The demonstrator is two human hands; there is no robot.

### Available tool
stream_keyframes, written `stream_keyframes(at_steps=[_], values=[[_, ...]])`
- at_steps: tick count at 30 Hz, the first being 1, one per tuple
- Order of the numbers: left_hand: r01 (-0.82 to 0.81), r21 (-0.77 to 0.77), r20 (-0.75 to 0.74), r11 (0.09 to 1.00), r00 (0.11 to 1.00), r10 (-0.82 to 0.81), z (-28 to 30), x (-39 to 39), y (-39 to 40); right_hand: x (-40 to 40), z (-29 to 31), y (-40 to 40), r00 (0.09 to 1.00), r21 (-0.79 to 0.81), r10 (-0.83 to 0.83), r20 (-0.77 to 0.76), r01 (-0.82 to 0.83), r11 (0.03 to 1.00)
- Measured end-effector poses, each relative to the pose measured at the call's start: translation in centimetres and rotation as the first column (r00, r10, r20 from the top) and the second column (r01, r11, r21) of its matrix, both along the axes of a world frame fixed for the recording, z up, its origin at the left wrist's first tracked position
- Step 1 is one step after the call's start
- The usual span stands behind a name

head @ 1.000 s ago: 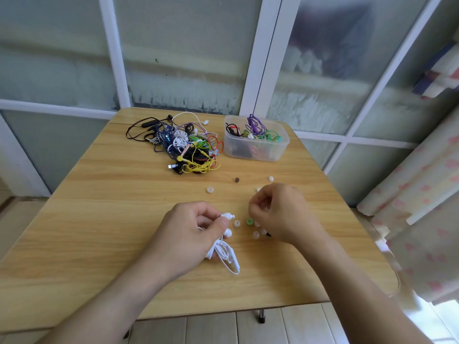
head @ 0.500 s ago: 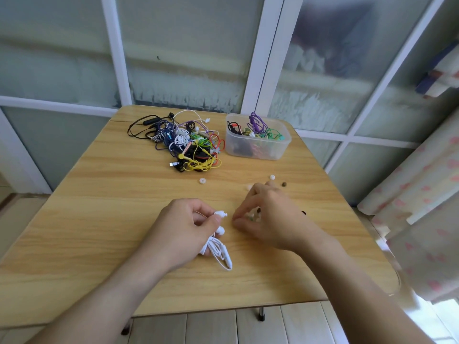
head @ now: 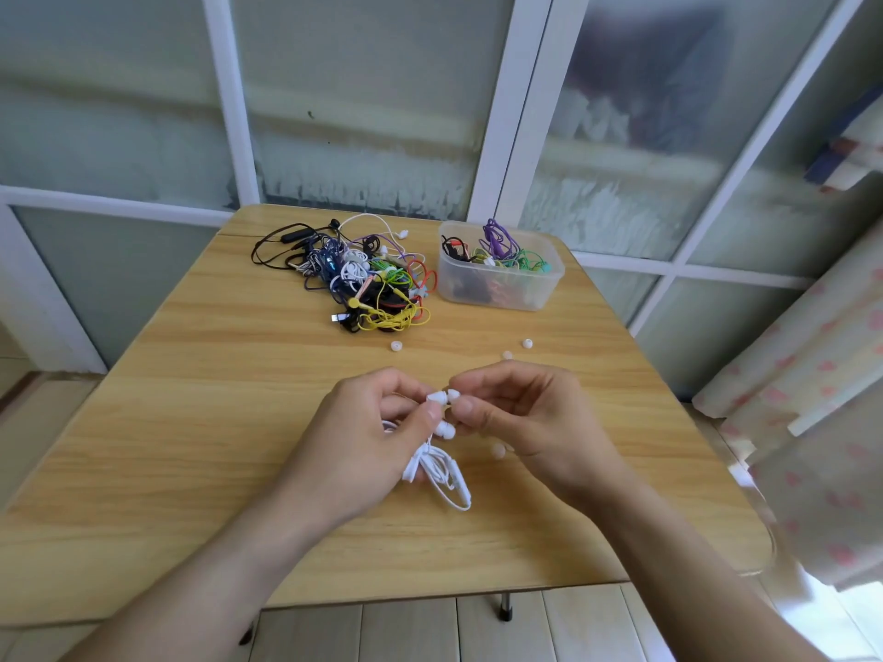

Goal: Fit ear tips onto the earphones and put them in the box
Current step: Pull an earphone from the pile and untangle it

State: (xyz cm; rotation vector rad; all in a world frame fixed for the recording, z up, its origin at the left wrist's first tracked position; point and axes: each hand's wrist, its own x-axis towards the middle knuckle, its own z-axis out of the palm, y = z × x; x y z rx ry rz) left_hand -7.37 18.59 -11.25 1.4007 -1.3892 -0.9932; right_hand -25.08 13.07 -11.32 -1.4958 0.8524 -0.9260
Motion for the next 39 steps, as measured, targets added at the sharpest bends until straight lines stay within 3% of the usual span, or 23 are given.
stream_keyframes(at_steps=[10, 21, 28, 32, 36, 39], values=[[0.03, -0.032, -0.01, 0.999, 0.999, -0.031, 0.2, 0.3, 0.2, -0.8, 0.7, 0.1, 0.993, 0.134, 0.109, 0.035, -0.112, 0.985], [0.103, 0.012, -0.093, 0.995, 0.991, -0.101, 0.3, 0.3, 0.2, -1.0, 0.9, 0.1, 0.99, 0.148, 0.14, 0.007, -0.14, 0.979], [0.16, 0.111, -0.199, 0.981, 0.971, -0.136, 0.8, 0.4, 0.4, -1.1, 1.1, 0.3, 0.975, 0.041, 0.2, -0.093, -0.197, 0.98], [0.177, 0.161, -0.232, 0.971, 0.963, -0.137, 1.7, 0.1, 0.8, -0.9, 1.4, 0.7, 0.974, 0.023, 0.213, -0.075, -0.211, 0.977], [0.135, 0.136, -0.169, 0.981, 0.979, -0.111, 1.4, 0.1, 0.8, -0.6, 1.4, 0.9, 0.979, 0.032, 0.193, -0.059, -0.191, 0.981], [0.055, 0.028, -0.007, 0.998, 0.998, -0.055, 1.1, 0.1, 0.8, -0.2, 1.2, 1.1, 0.988, 0.089, 0.152, -0.022, -0.15, 0.985]])
